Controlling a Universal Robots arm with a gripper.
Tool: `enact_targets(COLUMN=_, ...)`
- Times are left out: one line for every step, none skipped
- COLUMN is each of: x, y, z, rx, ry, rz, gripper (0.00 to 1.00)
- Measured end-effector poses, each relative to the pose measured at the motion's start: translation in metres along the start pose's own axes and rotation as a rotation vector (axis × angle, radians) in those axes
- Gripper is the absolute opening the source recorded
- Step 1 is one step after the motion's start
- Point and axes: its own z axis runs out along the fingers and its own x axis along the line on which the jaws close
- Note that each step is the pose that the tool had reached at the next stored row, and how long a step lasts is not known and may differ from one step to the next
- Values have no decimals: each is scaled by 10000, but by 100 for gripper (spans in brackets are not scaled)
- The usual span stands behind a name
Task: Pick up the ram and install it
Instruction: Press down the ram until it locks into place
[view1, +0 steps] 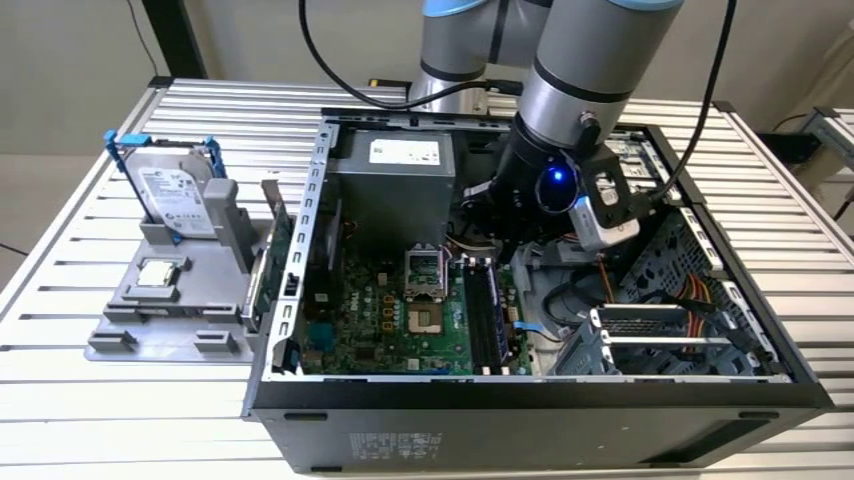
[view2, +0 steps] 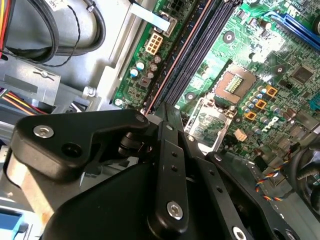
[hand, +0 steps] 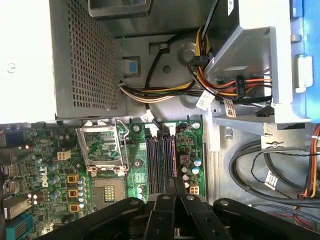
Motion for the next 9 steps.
enact_targets(x=0, y=0, z=0, rx=0, ry=0, rz=-2, gripper=0)
enact_targets(x=0, y=0, z=0, rx=0, ry=0, rz=-3, gripper=0)
enact_targets(x=0, y=0, z=0, rx=1, ry=0, rz=-3, gripper=0)
enact_targets(x=0, y=0, z=0, rx=0, ry=0, rz=-4, gripper=0)
enact_targets(x=0, y=0, z=0, rx=1, ry=0, rz=-5, gripper=0)
enact_targets(x=0, y=0, z=0, rx=0, ry=4, rz=-6, gripper=0)
enact_targets(x=0, y=0, z=0, rx=1, ry=6, rz=-5, gripper=0)
enact_targets(x=0, y=0, z=0, rx=1, ry=6, rz=-5, gripper=0)
enact_targets(x=0, y=-1, z=0, rx=1, ry=6, rz=-4, gripper=0)
